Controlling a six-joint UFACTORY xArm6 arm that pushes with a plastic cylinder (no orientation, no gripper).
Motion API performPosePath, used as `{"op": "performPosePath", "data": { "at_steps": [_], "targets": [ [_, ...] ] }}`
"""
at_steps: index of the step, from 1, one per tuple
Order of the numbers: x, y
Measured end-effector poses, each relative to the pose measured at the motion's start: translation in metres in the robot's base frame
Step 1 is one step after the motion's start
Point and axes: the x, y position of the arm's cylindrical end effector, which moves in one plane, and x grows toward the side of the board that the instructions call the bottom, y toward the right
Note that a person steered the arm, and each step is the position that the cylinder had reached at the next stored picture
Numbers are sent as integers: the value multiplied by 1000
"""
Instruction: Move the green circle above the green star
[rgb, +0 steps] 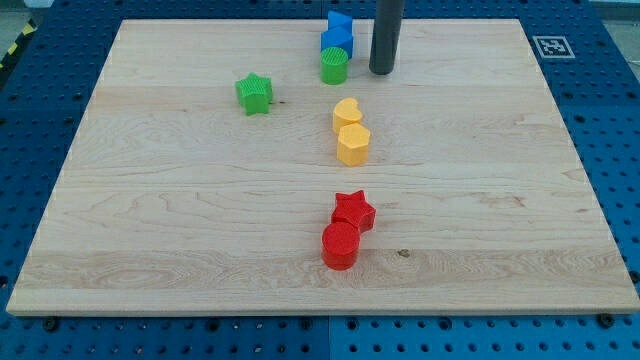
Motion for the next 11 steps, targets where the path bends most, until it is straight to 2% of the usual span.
{"op": "performPosePath", "data": {
  "at_steps": [8, 10, 11],
  "targets": [
    [-8, -128],
    [-8, -135],
    [5, -113]
  ]
}}
